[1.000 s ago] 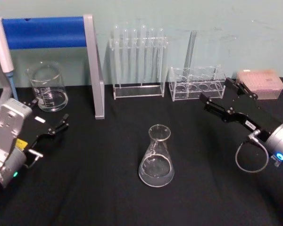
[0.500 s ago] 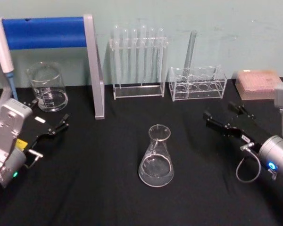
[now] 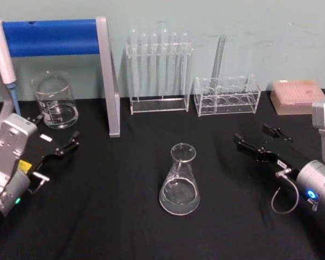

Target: Grasp the erlenmeyer flask with one hand, shake it three times, then place it back.

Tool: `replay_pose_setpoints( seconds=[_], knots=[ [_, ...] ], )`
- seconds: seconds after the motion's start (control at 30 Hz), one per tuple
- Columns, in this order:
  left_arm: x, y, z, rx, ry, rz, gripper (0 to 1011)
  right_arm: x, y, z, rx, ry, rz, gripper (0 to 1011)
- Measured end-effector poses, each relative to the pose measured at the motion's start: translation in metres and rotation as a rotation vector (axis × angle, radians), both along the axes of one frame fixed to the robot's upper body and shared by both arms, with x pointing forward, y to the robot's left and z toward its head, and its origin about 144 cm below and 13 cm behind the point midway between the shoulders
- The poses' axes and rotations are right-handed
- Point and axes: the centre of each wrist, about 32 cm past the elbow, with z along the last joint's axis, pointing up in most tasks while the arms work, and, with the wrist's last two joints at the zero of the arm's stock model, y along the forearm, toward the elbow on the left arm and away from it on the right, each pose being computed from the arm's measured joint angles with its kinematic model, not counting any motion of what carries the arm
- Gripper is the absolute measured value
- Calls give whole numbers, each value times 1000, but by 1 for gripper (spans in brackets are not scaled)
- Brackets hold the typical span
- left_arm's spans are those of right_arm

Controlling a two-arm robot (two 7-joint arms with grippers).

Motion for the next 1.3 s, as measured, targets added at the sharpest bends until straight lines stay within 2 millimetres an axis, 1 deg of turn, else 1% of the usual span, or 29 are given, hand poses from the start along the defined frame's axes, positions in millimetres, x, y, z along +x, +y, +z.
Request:
replay_pose_setpoints(
  seconds=[1.3],
  knots=[
    [0,0,0,0,0,0,1001,0,0,0,1,-3,5,1000]
  ],
)
